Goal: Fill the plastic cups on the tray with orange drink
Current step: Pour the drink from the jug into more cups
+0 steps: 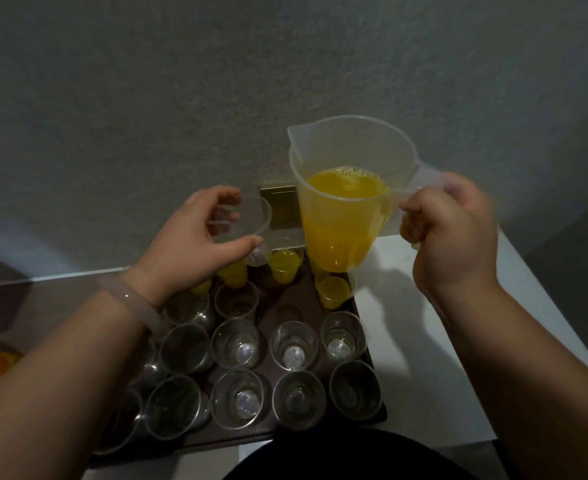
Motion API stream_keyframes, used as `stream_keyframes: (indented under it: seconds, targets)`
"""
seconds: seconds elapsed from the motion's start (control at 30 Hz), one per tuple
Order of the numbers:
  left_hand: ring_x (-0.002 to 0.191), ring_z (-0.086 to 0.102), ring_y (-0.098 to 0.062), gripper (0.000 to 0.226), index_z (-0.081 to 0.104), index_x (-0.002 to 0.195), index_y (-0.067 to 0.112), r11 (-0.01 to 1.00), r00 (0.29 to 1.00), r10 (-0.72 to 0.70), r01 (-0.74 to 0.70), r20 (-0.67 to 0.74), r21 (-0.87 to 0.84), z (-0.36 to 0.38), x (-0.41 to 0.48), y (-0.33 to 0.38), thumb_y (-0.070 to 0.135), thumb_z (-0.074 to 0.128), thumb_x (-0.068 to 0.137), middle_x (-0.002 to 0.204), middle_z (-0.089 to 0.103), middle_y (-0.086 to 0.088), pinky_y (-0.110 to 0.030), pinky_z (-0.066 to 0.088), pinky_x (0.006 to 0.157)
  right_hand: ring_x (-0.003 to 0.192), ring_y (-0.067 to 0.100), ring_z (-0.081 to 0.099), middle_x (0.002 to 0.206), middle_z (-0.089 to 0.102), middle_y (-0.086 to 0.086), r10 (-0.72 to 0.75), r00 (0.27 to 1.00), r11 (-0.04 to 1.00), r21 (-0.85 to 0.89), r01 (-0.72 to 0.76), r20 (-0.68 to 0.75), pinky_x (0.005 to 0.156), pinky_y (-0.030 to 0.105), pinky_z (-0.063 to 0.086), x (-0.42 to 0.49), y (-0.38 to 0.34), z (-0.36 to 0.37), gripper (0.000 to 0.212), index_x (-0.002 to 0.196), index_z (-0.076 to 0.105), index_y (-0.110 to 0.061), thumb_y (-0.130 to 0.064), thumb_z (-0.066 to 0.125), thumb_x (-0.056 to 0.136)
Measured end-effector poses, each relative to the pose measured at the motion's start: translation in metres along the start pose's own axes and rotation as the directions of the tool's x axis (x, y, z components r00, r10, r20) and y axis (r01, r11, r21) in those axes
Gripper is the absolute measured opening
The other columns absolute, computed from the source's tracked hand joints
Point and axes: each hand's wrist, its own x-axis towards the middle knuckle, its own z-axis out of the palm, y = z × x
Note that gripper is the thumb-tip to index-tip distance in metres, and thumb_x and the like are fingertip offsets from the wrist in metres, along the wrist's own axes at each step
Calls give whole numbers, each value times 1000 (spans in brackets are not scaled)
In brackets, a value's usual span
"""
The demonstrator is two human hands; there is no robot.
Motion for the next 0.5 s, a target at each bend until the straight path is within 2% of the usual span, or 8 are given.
stream_keyframes:
  seconds: [0.1, 0.2, 0.33, 0.4, 0.5]
  targets:
    - [104, 57, -3, 89, 43, 133, 26, 1000, 999, 6, -8, -53, -27, -3, -5, -1, 59, 76, 57, 117, 59, 9, -23, 47, 91, 47, 16, 32, 44, 38, -5, -7, 997, 1000, 24, 5, 79, 48, 25, 27, -1, 3, 3, 21, 57, 47, -13, -28, 61, 56]
    - [107, 56, -5, 98, 39, 140, 18, 1000, 995, -6, 7, -95, 8, -3, -9, -1, 53, 78, 57, 120, 58, 7, -23, 45, 95, 48, 16, 33, 48, 38, -4, -4, 994, 999, 47, -1, 105, 48, 26, 28, -2, 4, 7, 23, 54, 49, -19, -37, 61, 60]
    - [107, 56, -3, 85, 47, 133, 17, 999, 990, -24, 27, -138, 20, -4, -11, -1, 41, 81, 58, 122, 58, 5, -18, 44, 95, 46, 12, 32, 49, 37, -7, 28, 995, 996, 80, -36, 96, 47, 25, 27, 0, -2, 16, 31, 47, 47, -23, -33, 64, 72]
    - [106, 55, -5, 73, 51, 127, 20, 997, 991, -18, 28, -135, 70, -6, -13, -3, 33, 84, 63, 123, 57, 5, -15, 42, 92, 48, 11, 34, 49, 37, -7, 32, 996, 999, -7, -32, 82, 49, 27, 28, 5, -5, 21, 33, 45, 48, -21, -32, 61, 74]
    - [106, 54, -9, 67, 53, 123, 22, 990, 992, 14, 4, -127, 139, -9, -16, -4, 30, 85, 64, 119, 56, 8, -17, 40, 89, 55, 17, 37, 52, 37, -4, 27, 995, 990, -138, -13, 99, 55, 33, 29, 12, -9, 28, 33, 47, 50, -13, -34, 61, 70]
